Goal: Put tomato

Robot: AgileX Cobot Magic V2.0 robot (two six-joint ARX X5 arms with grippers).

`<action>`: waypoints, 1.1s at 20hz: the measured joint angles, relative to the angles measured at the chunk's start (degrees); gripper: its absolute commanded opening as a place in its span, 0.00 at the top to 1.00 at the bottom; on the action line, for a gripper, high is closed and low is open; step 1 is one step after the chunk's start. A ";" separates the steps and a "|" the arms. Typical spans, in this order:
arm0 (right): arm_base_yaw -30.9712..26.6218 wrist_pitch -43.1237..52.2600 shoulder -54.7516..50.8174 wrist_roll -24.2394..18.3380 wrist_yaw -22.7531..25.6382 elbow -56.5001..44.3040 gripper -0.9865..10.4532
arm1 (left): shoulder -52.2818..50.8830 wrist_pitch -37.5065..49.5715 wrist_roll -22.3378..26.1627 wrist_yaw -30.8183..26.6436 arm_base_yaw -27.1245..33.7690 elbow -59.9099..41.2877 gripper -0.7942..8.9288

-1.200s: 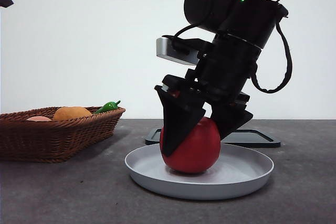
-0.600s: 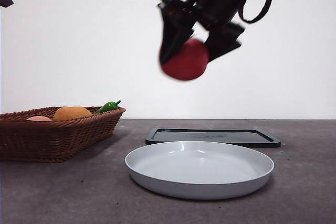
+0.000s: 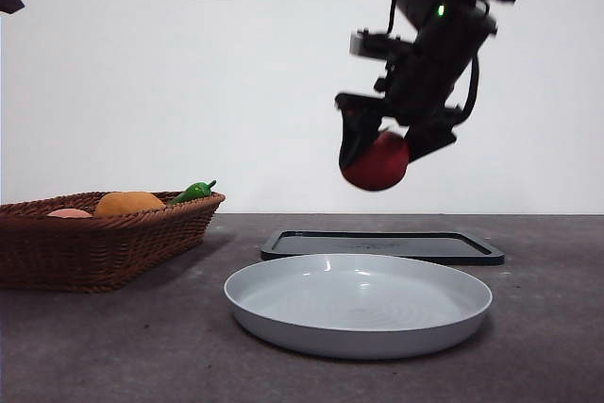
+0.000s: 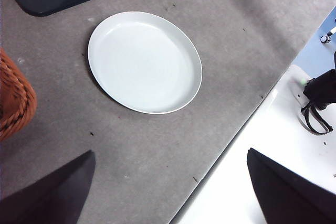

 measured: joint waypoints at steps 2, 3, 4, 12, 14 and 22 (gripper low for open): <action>-0.55 1.14 3.08 0.00 -0.37 0.94 0.72 | 0.00 0.00 -0.02 0.02 0.00 0.00 0.44; -0.72 2.01 4.48 0.00 -0.55 1.22 0.72 | 0.00 -0.02 0.00 0.02 0.00 0.00 0.44; -0.83 2.82 5.53 0.02 -0.57 1.29 0.72 | 0.00 -0.02 0.00 0.02 0.00 0.02 0.44; -1.11 6.08 10.73 0.07 -0.61 1.66 0.72 | 0.02 -0.09 -0.02 0.02 0.00 0.00 0.44; -1.11 5.99 10.97 0.07 -0.61 1.75 0.72 | 0.02 -0.15 -0.02 0.02 0.00 0.00 0.44; -1.11 5.01 10.97 1.16 -1.84 1.81 0.47 | 0.02 -0.24 -0.02 0.02 0.00 0.00 0.44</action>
